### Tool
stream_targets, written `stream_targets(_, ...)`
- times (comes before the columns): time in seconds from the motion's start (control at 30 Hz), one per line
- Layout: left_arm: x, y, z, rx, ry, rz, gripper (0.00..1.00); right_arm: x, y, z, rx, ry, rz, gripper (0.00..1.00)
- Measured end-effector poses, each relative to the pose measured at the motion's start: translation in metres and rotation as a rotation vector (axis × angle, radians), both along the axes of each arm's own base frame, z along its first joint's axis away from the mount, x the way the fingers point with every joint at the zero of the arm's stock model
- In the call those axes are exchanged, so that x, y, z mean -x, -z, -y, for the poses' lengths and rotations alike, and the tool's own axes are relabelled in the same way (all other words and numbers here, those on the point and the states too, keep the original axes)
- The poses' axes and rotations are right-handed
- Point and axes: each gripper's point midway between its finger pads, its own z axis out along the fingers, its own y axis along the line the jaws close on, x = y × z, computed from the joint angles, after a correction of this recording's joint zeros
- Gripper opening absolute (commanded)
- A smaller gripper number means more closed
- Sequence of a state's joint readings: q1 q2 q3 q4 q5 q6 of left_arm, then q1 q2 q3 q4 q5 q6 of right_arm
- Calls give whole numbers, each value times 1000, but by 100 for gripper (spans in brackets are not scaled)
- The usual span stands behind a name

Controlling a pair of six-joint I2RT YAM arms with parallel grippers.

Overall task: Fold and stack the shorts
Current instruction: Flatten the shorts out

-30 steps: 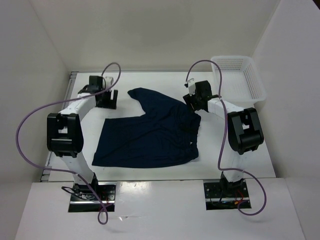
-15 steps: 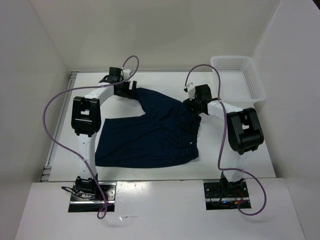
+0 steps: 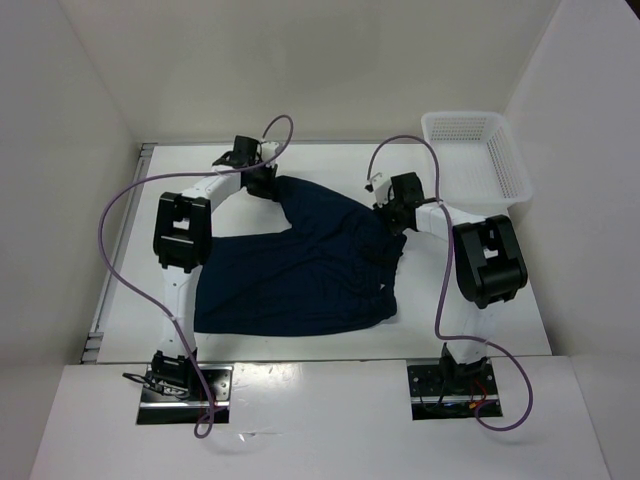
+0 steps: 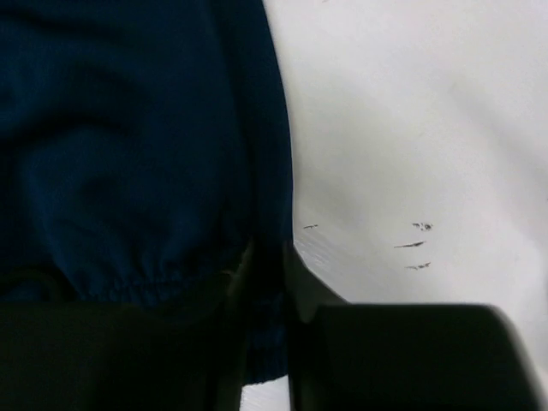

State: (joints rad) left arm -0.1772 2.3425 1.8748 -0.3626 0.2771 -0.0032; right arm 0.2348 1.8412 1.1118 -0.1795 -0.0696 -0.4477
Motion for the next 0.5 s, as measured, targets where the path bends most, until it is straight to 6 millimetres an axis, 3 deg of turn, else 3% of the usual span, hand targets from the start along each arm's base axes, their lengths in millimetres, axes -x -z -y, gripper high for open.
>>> stream_targets(0.07, 4, 4, -3, -3, -7, -15, 0, 3, 3, -1, -2, -15, -14, 0)
stream_targets(0.17, 20, 1, -21, -31, -41, -48, 0, 3, 3, -1, 4, -27, -16, 0)
stream_targets(0.27, 43, -13, -55, -73, -111, -82, 0, -5, -4, -3, 12, -42, 0, 0)
stream_targets(0.4, 107, -36, -98, -147, -201, -161, 9, -29, -33, -14, 19, -89, 81, 0)
stream_targets(0.47, 143, -36, -103, -178, -203, -208, 49, -37, -46, -26, 21, -125, 120, 0)
stream_targets(0.5, 161, -32, -102, -193, -195, -244, 63, -38, -50, -35, 23, -147, 133, 0)
